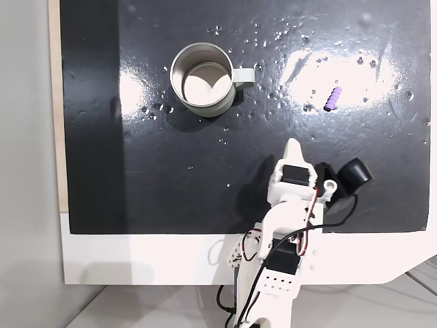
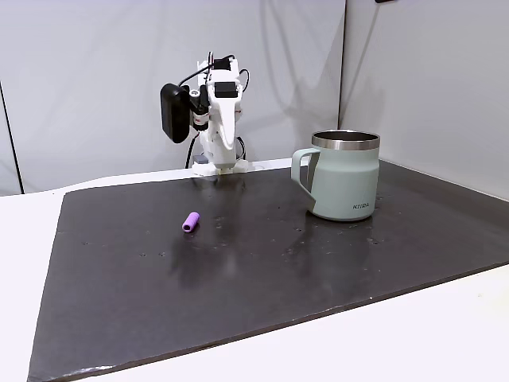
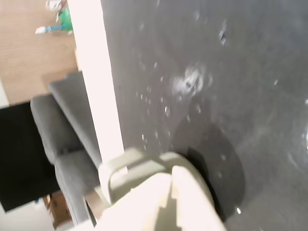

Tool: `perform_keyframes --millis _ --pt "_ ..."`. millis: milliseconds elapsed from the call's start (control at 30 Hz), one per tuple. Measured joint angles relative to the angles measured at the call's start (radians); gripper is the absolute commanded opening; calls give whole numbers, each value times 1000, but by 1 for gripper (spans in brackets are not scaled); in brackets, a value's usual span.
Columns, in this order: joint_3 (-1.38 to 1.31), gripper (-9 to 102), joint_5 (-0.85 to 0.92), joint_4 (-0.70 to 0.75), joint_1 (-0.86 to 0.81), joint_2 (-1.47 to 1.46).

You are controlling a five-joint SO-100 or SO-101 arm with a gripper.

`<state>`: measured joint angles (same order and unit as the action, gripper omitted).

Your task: Grasp a pengrip and put it in the cup.

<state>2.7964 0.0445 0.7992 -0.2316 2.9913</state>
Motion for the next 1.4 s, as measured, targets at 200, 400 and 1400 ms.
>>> perform_keyframes --millis 200,400,1400 --pt "-143 0 -2 -103 -43 -321" --pt "-310 0 -14 -147 -69 -620" --pt "-870 1 393 -149 -110 -1385"
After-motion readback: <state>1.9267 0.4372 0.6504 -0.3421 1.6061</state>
